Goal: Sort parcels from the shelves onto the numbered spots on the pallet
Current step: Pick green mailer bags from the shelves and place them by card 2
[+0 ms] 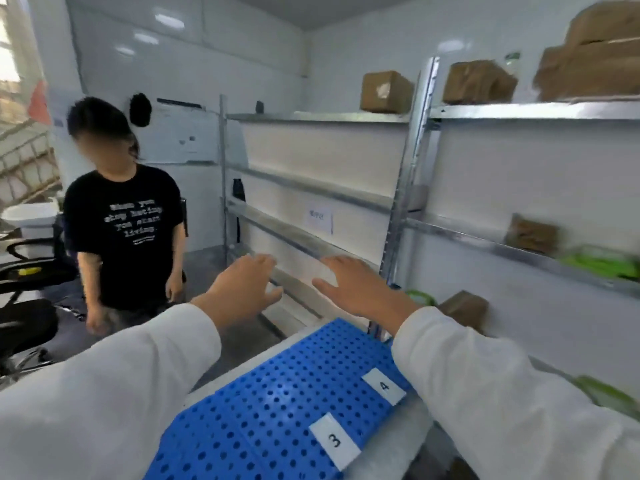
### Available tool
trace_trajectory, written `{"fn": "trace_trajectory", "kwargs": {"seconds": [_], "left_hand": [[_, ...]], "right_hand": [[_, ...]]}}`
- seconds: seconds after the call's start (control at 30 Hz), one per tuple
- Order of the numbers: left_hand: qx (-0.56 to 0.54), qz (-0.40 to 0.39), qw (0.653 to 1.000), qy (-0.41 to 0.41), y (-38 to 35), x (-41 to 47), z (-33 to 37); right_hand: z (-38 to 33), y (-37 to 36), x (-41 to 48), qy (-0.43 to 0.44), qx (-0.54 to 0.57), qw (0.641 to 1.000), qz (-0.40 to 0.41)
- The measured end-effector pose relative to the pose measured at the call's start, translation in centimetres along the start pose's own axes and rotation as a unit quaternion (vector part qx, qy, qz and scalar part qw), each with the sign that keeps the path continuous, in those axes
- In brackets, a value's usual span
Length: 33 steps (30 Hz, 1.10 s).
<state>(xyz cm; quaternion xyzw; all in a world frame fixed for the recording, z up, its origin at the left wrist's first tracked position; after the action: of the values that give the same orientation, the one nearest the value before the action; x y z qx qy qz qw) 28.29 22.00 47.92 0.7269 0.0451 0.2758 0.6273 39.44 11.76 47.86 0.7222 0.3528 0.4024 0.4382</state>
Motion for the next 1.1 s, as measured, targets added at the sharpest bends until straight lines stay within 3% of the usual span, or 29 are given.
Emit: {"fn": "trace_trajectory", "kwargs": {"seconds": [0.23,0.43,0.6,0.83,1.1], "left_hand": [[-0.066,0.066,0.987,-0.134,4.5,5.8,20.2],[-0.081,0.064,0.965,-0.243,4.2,6.3,36.1],[-0.101,0.055,0.952,-0.283,3.8,6.2,46.1],[-0.094,0.051,0.945,-0.310,3.8,7.3,55.5],[-0.091,0.035,0.947,-0.305,2.1,15.6,60.0]], "right_hand": [[13.8,10.7,-10.2,-0.127,-0.071,0.989,0.039],[23.6,15.6,-20.3,-0.212,-0.094,0.971,0.061],[29.5,18.7,-28.4,-0.264,-0.104,0.956,0.073],[36.3,21.9,-34.8,-0.340,-0.039,0.934,0.101],[43.0,25.6,-32.4,-0.367,-0.001,0.922,0.124]]}}
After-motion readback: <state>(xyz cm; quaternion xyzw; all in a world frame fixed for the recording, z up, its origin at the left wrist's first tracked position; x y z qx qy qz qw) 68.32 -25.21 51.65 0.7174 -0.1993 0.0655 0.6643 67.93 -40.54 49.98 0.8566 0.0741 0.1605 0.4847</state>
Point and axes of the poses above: each hand's wrist, its own x-axis towards the middle knuckle, its own y-axis out of the back of the hand, z = x × y, the point moved 10 cm from there along x, towards the middle knuckle, and after that the axes turned 11 degrees about x, right-handed, at the moved point
